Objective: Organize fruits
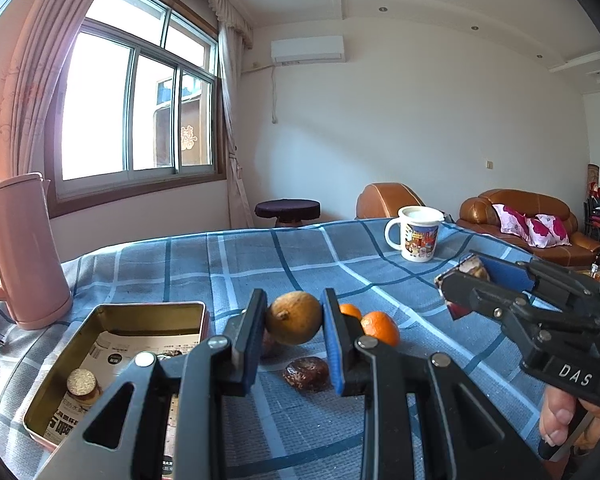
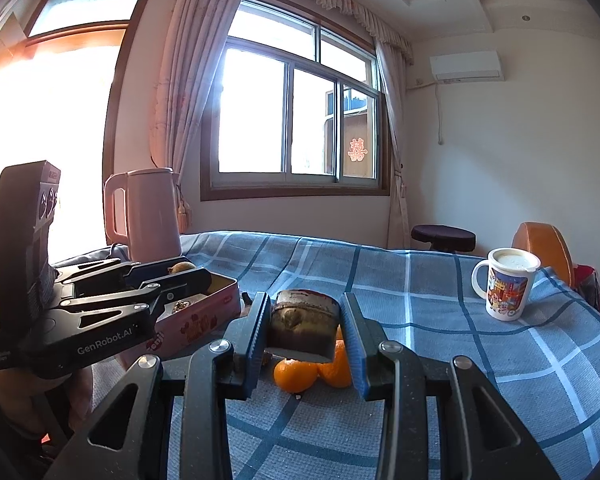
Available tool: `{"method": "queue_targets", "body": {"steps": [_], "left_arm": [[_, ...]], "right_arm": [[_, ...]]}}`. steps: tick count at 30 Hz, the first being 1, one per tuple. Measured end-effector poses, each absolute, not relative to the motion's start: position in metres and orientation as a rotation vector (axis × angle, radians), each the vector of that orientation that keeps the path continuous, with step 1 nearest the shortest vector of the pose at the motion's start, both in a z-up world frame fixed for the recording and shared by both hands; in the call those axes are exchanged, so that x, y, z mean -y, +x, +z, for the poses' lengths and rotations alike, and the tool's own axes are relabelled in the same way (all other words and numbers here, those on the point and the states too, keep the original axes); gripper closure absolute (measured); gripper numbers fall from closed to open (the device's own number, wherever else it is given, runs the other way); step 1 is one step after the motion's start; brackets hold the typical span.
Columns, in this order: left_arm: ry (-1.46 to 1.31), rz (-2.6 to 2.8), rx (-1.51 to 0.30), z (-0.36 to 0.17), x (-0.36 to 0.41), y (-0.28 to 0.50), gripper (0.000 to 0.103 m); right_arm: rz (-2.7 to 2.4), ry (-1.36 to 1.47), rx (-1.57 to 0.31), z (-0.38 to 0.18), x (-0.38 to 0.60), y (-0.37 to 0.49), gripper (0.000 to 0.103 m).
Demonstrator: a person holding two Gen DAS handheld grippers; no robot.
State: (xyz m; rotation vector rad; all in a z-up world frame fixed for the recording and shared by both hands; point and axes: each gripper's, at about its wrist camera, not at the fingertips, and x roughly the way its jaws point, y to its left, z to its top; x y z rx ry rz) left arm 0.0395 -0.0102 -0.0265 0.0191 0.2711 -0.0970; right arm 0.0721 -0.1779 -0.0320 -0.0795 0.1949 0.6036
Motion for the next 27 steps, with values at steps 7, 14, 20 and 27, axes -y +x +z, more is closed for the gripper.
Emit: {"method": "queue_targets", "body": {"steps": [7,14,20,27], "left_arm": [[0.017,-0.092,-0.281,-0.026,0.009,0.039,0.074],[0.008,-0.077,-0.290,-0.026,0.000,0.040,0.074],[0.003,-0.059,-0.302,-0.027,-0.008,0.042,0.074],[-0.009,-0.036,-0.313,-0.029,-0.022,0.042,0.074]], "right_arm": [[0.625,-0.077,-0.205,-0.032,0.172,0.074,0.066],[0.650,-0.083,-0.216,-0.032,0.160,0.080,0.066],[0.682,-0.102,-0.210,-0.027,0.144,0.081,0.066],[0.721,-0.120,-0.215,-0.020,0.124,0.082,0.066]]}}
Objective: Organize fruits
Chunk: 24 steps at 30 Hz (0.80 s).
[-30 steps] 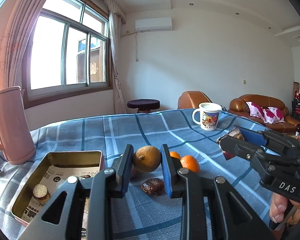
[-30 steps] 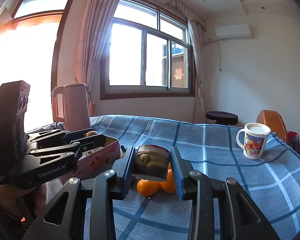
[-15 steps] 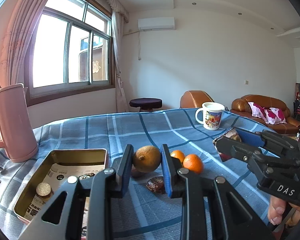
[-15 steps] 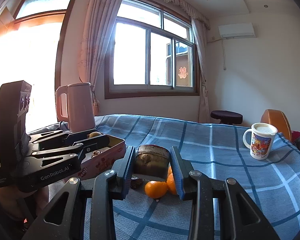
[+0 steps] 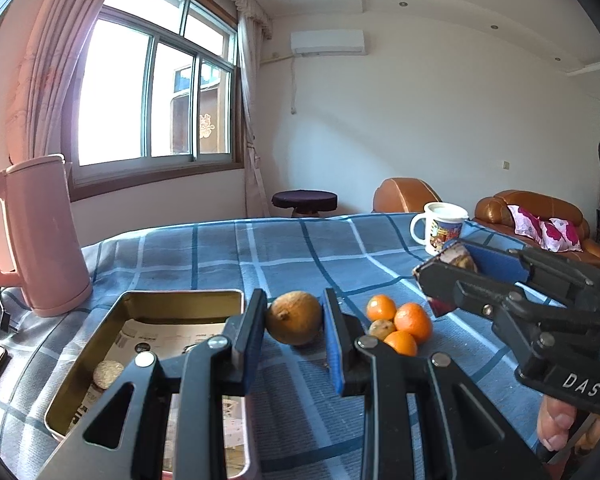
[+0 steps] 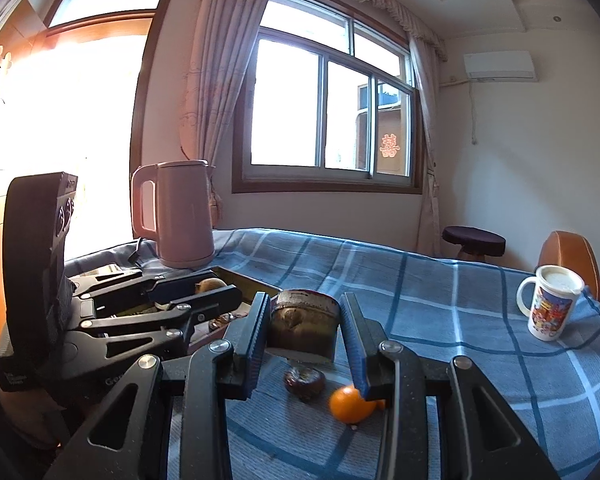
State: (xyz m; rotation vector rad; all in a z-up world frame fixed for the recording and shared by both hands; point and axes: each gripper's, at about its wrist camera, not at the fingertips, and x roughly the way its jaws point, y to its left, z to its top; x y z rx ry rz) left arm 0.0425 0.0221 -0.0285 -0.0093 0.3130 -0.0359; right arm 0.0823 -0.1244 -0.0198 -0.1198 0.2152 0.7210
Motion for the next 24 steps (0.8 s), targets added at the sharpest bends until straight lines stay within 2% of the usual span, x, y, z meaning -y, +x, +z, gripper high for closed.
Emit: {"method": "queue_targets", "body": {"steps": [24], "left_arm": [[-0.071,0.077,-0.397,-0.036,-0.095,0.045,0.074]], "right_arm": [[0.856,-0.203,-0.242,-0.004,0.049,0.086,0.066]]}}
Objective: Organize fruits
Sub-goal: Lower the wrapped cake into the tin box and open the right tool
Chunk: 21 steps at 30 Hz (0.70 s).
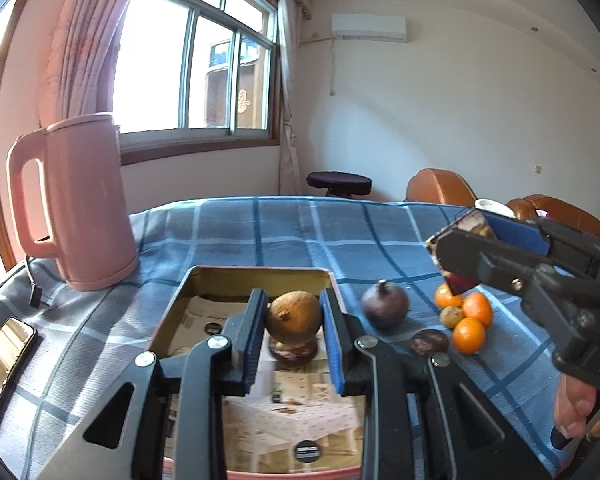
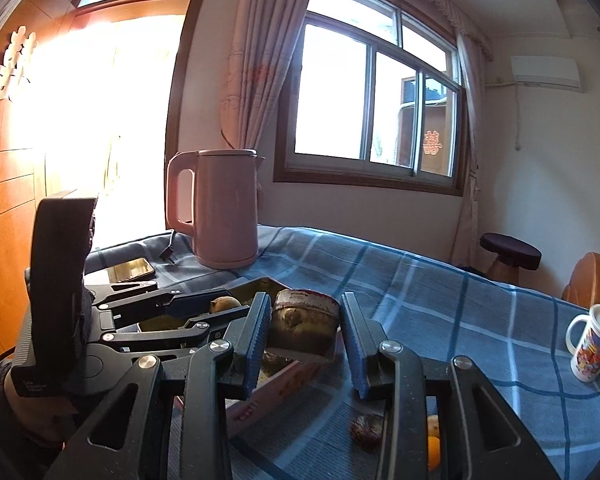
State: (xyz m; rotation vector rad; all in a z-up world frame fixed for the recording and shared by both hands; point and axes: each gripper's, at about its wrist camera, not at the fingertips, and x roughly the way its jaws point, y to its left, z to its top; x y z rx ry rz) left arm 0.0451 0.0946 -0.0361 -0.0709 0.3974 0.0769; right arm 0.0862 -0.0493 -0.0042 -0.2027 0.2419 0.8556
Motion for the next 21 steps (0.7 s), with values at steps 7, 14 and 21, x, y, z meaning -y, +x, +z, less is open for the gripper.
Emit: {"method": "queue_targets", "body": {"steps": [7,14,21], "left_arm": [[-0.091,0.116,-0.438,-0.040,-0.114,0.049,0.074],[-0.103,0.132,-0.465,-0.043,-0.125,0.051,0.074],[-0.114,0.152,-0.488,-0.045,-0.133,0.051,0.074]], "right_arm": [[0.889,-0.214,-0.257,-0.004,0.030,0.090,0.066],[0.912,-0.225,-0.283,-0.009,0.012,0.093,0.066],[0.926,-0.233,-0.312,-0.016,-0.002,0.098,0.066]]}}
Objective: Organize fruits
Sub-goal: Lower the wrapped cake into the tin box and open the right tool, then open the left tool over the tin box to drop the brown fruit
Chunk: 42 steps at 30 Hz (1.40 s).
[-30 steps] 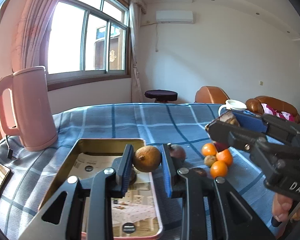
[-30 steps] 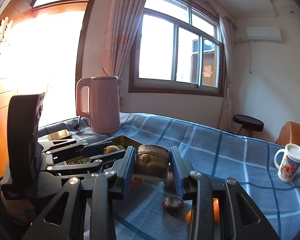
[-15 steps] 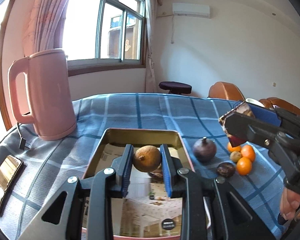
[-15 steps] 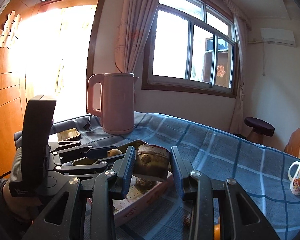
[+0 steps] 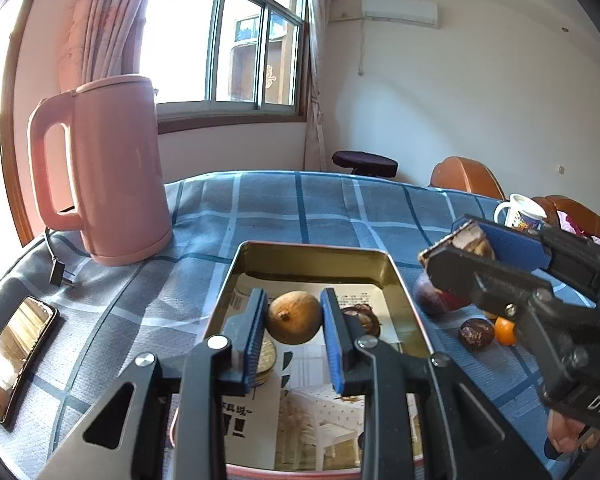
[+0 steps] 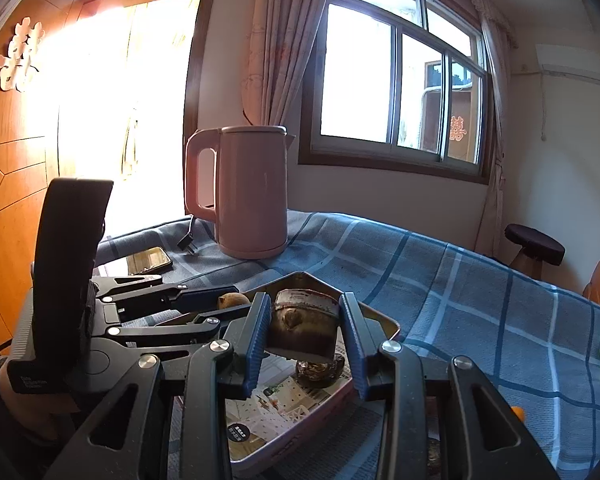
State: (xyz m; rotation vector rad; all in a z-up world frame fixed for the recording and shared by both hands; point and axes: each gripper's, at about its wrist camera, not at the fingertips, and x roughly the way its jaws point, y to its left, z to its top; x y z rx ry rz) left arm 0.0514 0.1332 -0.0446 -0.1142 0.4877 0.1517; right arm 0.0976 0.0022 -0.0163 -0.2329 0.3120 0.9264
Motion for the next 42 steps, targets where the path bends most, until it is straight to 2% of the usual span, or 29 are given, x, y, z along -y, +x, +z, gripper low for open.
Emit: {"method": "queue_targets", "body": {"steps": [35,38,40,42], "left_arm": [[-0.151,0.152,-0.597,-0.055,-0.147,0.063,0.073],[-0.140,0.161,-0.585,-0.054,-0.145,0.061,0.057],[-0.143,0.170,-0.567,-0.052,-0.145,0.058,0.041],[-0.150,0.168,-0.548,-0.051,-0.143,0.054,0.036]], "right_arm": [[0.936,-0.304,-0.454,-0.051,-0.030,0.108,0.067],[0.933,-0.291,-0.449,-0.051,-0.022,0.107,0.067],[0.906,-0.287,-0.445,-0.050,-0.009,0.108,0.067],[0.878,-0.275,-0.442,-0.049,0.006,0.110,0.061]]}}
